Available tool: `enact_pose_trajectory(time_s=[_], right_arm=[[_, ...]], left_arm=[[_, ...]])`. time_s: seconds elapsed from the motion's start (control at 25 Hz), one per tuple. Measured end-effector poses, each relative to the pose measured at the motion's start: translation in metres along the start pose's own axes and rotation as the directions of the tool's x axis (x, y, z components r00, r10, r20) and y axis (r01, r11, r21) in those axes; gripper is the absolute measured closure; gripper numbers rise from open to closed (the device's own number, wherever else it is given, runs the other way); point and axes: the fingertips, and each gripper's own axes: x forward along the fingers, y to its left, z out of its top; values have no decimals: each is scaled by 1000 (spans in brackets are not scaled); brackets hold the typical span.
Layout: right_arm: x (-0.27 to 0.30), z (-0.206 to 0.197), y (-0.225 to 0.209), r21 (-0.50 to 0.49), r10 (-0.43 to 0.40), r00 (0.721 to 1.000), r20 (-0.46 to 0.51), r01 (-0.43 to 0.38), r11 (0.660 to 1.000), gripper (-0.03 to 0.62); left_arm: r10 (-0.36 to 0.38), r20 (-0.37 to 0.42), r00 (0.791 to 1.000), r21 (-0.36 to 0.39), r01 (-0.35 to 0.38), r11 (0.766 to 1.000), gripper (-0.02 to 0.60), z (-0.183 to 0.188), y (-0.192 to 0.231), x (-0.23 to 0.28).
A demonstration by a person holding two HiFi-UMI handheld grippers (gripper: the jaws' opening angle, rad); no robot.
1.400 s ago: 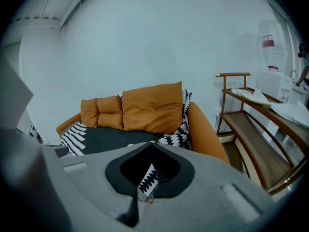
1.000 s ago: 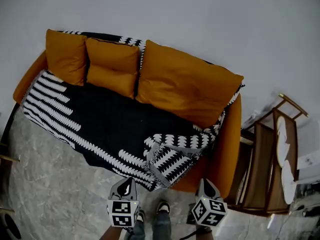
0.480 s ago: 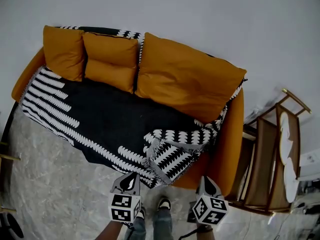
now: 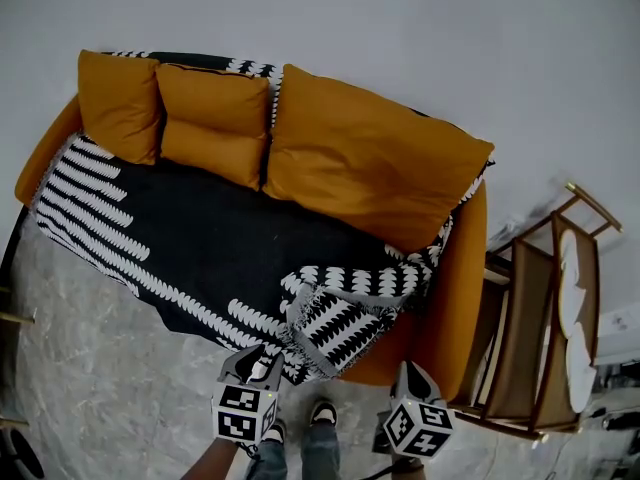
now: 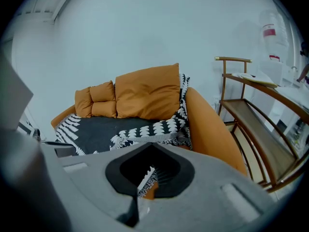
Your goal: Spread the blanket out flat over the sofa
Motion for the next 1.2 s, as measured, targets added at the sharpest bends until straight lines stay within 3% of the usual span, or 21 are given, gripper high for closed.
enact_pose_trajectory(time_s=[0.68, 0.92, 1.2], right_arm=[[34, 8, -11, -25, 18, 999, -33, -19, 1000, 589], [48, 15, -11, -48, 37, 998, -53, -40, 998, 589], [61, 18, -7, -79, 70, 994, -89, -77, 994, 589]], left_arm=[[-98, -109, 989, 171, 116, 978, 407, 23, 25, 69], [-138, -96, 986, 105, 148, 983, 397, 35, 33, 95], [-170, -89, 981, 117, 180, 977, 397, 46, 44, 132]])
